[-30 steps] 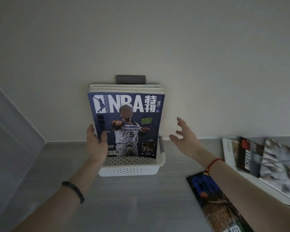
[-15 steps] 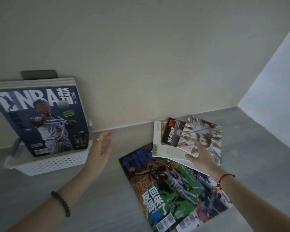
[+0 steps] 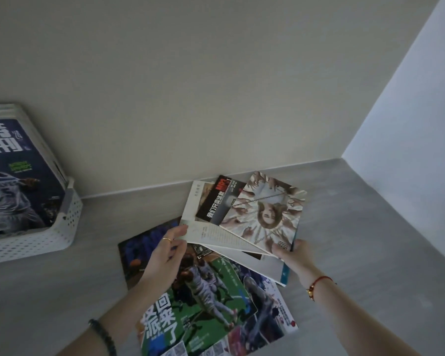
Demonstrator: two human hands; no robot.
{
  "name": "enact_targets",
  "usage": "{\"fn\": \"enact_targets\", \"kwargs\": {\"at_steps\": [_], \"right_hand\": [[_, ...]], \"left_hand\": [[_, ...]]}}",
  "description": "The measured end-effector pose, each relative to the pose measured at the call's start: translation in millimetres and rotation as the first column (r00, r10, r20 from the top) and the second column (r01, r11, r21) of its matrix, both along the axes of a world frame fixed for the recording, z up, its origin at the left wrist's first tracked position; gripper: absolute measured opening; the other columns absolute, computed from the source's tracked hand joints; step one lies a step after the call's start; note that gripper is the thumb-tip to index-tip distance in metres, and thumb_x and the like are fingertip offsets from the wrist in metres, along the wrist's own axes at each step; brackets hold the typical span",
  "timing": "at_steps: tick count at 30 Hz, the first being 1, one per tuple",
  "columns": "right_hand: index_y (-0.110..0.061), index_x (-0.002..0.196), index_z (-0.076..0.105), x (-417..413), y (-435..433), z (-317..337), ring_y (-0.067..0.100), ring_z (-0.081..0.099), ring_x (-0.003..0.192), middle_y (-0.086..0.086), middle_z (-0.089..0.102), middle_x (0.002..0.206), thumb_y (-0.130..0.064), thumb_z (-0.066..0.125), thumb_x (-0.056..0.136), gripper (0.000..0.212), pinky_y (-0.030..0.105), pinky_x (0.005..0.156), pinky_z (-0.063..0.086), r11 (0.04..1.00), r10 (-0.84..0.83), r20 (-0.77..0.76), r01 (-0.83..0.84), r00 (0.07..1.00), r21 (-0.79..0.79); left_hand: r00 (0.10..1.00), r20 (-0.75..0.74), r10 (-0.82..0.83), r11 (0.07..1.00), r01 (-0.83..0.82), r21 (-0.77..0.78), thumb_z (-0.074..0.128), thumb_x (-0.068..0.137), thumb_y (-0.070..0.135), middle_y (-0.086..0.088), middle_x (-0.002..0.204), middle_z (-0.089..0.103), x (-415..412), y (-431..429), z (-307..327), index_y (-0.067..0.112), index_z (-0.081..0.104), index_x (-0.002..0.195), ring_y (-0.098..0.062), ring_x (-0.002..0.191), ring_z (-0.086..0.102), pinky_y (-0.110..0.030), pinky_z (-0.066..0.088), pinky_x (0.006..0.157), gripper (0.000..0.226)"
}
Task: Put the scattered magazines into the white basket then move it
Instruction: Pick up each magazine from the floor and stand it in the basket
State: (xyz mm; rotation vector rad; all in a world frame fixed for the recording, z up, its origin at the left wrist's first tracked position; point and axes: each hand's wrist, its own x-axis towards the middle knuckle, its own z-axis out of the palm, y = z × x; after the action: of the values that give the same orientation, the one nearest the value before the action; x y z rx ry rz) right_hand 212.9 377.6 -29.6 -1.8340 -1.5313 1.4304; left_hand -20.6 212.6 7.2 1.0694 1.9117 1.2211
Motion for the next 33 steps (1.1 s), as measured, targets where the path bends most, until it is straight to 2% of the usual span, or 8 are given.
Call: {"fn": "enact_targets", "kwargs": {"at_steps": [3, 8, 14, 17, 19, 23, 27, 33], "right_hand": [[-0.002, 0.072, 0.063, 1.4, 11.9, -10.9, 0.025, 0.063, 0.071, 0.01, 0.066, 0.07, -0.013, 0.071, 0.069, 0.014, 0.027, 0.055, 0.046, 0.999, -0.013, -0.029, 0.012, 1.0, -0.042], [0.0, 0.08, 0.059, 10.0, 27.6, -11.9, 0.028, 0.057, 0.081, 0.014, 0.062, 0.082, -0.019, 0.066, 0.079, 0.02, 0.035, 0.077, 0.046, 0.99, 0.026, 0.046, -0.019, 0.999, -0.141], [-0.009, 0.061, 0.05, 9.0, 19.3, -10.1, 0.019, 0.049, 0.056, 0.007, 0.052, 0.06, -0.029, 0.059, 0.084, 0.032, 0.029, 0.055, 0.04, 0.996, 0.054, 0.091, -0.047, 0.994, -0.073], [-0.008, 0.076, 0.057, 5.4, 12.7, -10.2, 0.02, 0.06, 0.067, 0.007, 0.063, 0.073, -0.05, 0.063, 0.076, 0.042, 0.027, 0.054, 0.046, 0.984, 0.169, 0.135, -0.161, 0.976, -0.07], [-0.007, 0.076, 0.06, 5.0, 10.5, -11.2, 0.022, 0.063, 0.069, 0.007, 0.065, 0.073, -0.041, 0.066, 0.076, 0.035, 0.03, 0.059, 0.049, 0.988, 0.15, 0.131, -0.146, 0.98, -0.04], [-0.007, 0.058, 0.054, 3.1, 5.2, -11.7, 0.019, 0.056, 0.053, 0.006, 0.058, 0.055, -0.028, 0.065, 0.079, 0.032, 0.025, 0.047, 0.041, 0.997, 0.069, 0.162, -0.075, 0.984, 0.029], [-0.003, 0.069, 0.058, -1.6, -6.6, -10.8, 0.019, 0.059, 0.055, 0.009, 0.062, 0.06, -0.031, 0.071, 0.074, 0.031, 0.021, 0.04, 0.037, 0.995, 0.005, 0.158, -0.02, 0.987, 0.095], [-0.002, 0.069, 0.055, -3.0, -7.6, -6.4, 0.027, 0.059, 0.07, 0.013, 0.061, 0.072, -0.023, 0.071, 0.074, 0.027, 0.039, 0.068, 0.05, 0.992, -0.084, 0.118, 0.094, 0.99, -0.087]], "left_hand": [[1.0, -0.018, 0.019, 1.0, -0.019, -0.012, 0.039, 0.094, 0.019, 0.008, 0.126, 0.05, 5.3, 2.0, 0.1, 0.025, 0.045, 0.124, -0.006, 0.112, 0.048, -0.019, 0.036, 0.093, 0.031], [0.998, -0.025, 0.066, 0.998, -0.066, -0.017, 0.04, 0.094, 0.016, 0.005, 0.125, 0.052, 10.5, 6.7, 4.3, 0.022, 0.045, 0.124, -0.009, 0.111, 0.05, -0.021, 0.037, 0.092, 0.032], [0.998, -0.023, 0.05, 0.999, -0.05, -0.011, 0.04, 0.094, 0.014, 0.01, 0.121, 0.047, 21.5, 10.8, 11.7, 0.029, 0.043, 0.12, -0.007, 0.109, 0.047, -0.021, 0.034, 0.092, 0.031], [0.998, -0.009, 0.059, 0.998, -0.06, -0.015, 0.04, 0.093, 0.013, 0.009, 0.121, 0.048, 21.0, 7.0, 14.8, 0.026, 0.043, 0.123, -0.005, 0.107, 0.048, -0.021, 0.035, 0.093, 0.032], [0.998, 0.007, 0.069, 0.997, -0.069, -0.027, 0.041, 0.093, 0.013, 0.009, 0.121, 0.05, 18.5, 0.6, 15.5, 0.024, 0.043, 0.124, -0.005, 0.107, 0.049, -0.022, 0.035, 0.094, 0.033], [0.997, 0.02, 0.078, 0.997, -0.077, -0.029, 0.041, 0.093, 0.013, 0.01, 0.119, 0.052, 10.2, -13.2, 16.6, 0.027, 0.045, 0.121, -0.003, 0.105, 0.05, -0.019, 0.037, 0.09, 0.031], [0.995, 0.035, 0.09, 0.996, -0.089, -0.02, 0.042, 0.092, 0.01, 0.015, 0.112, 0.051, 2.0, -25.7, 18.0, 0.034, 0.044, 0.113, 0.001, 0.1, 0.05, -0.01, 0.036, 0.08, 0.032], [0.995, 0.038, 0.092, 0.995, -0.09, -0.04, 0.041, 0.092, 0.009, 0.006, 0.117, 0.051, -7.2, -43.4, 17.0, 0.024, 0.046, 0.12, -0.005, 0.102, 0.052, -0.015, 0.038, 0.086, 0.032]]}}
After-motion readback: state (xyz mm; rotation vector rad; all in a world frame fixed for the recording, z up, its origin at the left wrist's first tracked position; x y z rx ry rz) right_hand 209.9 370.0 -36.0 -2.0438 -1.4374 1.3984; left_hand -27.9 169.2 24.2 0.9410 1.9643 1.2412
